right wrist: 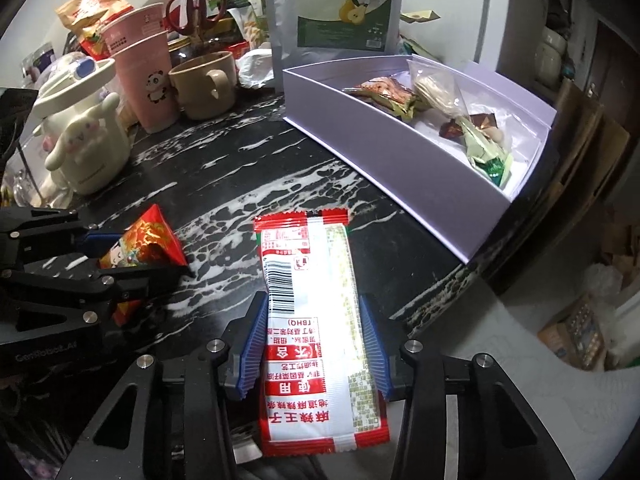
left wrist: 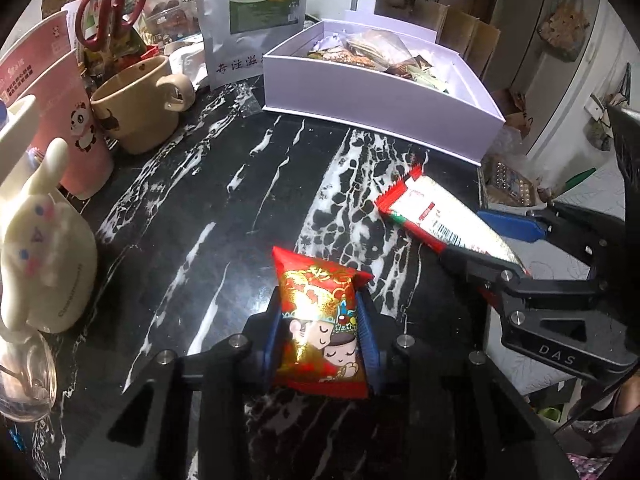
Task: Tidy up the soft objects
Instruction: 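Lift and carry the cartoon packet and wrapper over the lavender box with both grippers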
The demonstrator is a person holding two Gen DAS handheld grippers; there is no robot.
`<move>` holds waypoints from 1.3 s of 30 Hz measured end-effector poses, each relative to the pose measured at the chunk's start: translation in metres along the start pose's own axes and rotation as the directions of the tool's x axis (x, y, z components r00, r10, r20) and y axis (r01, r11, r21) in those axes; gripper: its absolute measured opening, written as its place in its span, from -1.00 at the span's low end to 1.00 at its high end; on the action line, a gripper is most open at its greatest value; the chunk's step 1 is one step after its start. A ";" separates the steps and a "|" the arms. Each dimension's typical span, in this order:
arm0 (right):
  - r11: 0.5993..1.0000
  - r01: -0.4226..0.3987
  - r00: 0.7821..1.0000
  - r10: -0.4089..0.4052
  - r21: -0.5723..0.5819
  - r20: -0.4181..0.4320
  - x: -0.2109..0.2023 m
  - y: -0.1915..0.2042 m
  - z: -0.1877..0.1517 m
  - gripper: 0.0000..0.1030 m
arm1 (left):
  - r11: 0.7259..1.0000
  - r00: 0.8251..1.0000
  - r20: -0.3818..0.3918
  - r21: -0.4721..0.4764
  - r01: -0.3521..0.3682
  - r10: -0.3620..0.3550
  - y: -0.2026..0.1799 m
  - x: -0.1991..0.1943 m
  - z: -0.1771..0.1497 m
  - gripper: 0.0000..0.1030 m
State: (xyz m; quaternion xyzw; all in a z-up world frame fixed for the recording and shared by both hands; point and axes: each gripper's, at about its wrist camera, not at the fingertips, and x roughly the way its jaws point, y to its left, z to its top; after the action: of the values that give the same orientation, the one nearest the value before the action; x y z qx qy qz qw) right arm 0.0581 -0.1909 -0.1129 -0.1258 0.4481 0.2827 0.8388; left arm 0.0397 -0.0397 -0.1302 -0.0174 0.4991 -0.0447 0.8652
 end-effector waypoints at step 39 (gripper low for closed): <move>0.986 -0.014 0.937 -0.044 0.165 0.347 -0.150 -0.066 0.043 -0.14 | 0.975 0.915 0.358 0.182 0.127 -0.186 -0.072 -0.101 0.130 -0.35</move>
State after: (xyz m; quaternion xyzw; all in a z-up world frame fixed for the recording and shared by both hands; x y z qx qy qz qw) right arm 0.0606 -0.2782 0.0323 -0.0072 0.3129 0.2560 0.9146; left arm 0.0976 -0.1034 0.0277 0.0017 0.3175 -0.1486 0.9365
